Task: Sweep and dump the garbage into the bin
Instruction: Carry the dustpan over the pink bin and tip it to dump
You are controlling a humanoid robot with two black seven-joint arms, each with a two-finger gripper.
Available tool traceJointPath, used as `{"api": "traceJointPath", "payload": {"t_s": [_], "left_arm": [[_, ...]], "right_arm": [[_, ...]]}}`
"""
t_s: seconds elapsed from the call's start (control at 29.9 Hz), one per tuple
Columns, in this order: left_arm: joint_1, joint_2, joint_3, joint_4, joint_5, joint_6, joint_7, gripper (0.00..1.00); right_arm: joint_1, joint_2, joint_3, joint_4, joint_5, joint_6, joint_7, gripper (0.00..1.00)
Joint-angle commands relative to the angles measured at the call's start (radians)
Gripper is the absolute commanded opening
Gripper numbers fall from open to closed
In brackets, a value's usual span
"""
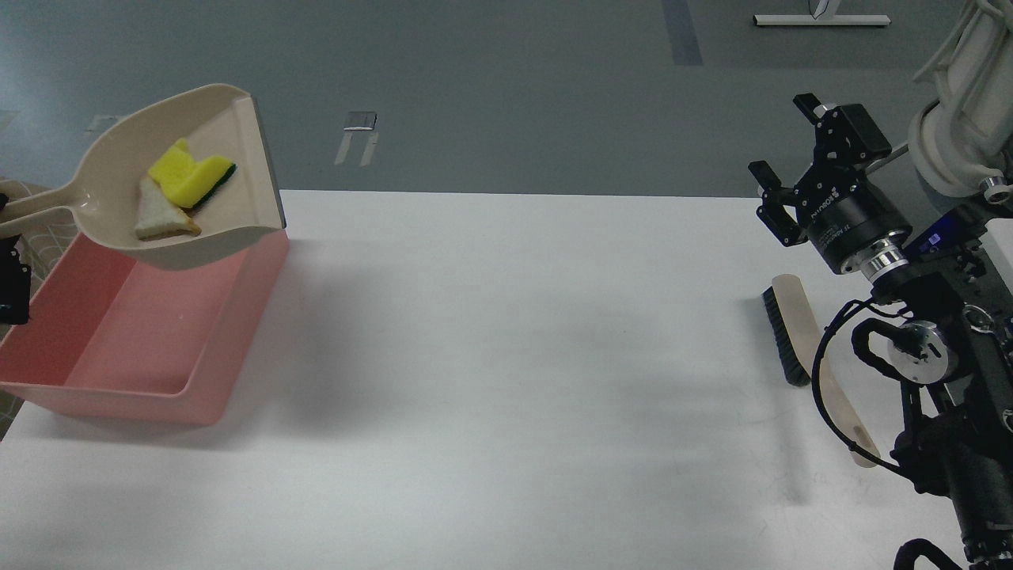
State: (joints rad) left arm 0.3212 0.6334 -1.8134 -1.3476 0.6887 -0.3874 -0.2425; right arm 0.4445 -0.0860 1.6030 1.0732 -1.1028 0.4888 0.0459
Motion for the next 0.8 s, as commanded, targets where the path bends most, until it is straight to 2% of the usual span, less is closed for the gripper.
{"api": "traceJointPath", "payload": {"t_s": [0.0,0.37,0.64,0.77], "left_arm": [[0.035,0.011,-0.046,0.045,0.003,-0.040,0.000,0.13],[0.058,0.101,-0.099,0.212,0.012,-0.101,-0.012,0.12],[0.075,0.196,-0.096,0.217,0.029,-0.101,-0.014,0.12],[0.068,0.215,-0.095,0.219,0.151,-0.101,-0.015,0.12]], "right_arm": [[0.002,-0.001,0.003,-0.009,0.000,0.000,0.000,1.00],[0.002,-0.003,0.008,-0.009,0.001,0.000,0.002,1.00],[0.003,-0.003,0.009,-0.009,0.003,0.000,0.003,1.00],[0.002,-0.003,0.011,-0.009,0.003,0.000,0.003,1.00]]}}
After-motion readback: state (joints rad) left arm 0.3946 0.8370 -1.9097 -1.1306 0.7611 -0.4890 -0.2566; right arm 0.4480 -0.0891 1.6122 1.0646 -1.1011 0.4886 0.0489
